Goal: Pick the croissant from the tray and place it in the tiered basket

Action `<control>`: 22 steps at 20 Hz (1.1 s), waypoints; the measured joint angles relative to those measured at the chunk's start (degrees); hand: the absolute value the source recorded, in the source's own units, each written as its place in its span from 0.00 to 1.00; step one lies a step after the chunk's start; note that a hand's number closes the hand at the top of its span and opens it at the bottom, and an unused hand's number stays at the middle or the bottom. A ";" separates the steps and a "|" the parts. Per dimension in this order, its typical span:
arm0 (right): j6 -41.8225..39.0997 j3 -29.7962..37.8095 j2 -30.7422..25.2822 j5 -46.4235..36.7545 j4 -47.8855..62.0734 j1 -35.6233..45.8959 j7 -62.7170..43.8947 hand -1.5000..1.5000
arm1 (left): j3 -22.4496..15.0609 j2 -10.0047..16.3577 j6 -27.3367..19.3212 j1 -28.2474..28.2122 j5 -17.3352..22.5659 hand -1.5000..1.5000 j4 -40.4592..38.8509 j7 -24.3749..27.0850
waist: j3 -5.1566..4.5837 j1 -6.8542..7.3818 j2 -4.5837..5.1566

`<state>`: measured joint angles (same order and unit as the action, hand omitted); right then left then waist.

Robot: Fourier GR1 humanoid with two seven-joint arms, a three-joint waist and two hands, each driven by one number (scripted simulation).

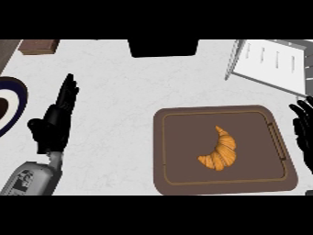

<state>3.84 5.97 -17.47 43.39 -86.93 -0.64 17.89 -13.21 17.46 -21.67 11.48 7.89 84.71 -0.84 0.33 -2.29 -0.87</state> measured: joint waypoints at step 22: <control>-12.44 10.04 -31.31 -32.67 -35.32 -30.86 -12.73 0.00 | -2.58 -2.12 -0.86 -2.49 -3.15 0.50 3.22 0.07 | -0.79 0.92 0.61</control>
<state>-8.60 16.02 -48.78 10.72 -122.25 -31.50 5.16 -15.79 15.35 -22.53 8.99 4.74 87.93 -0.77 -0.45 -1.37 -0.25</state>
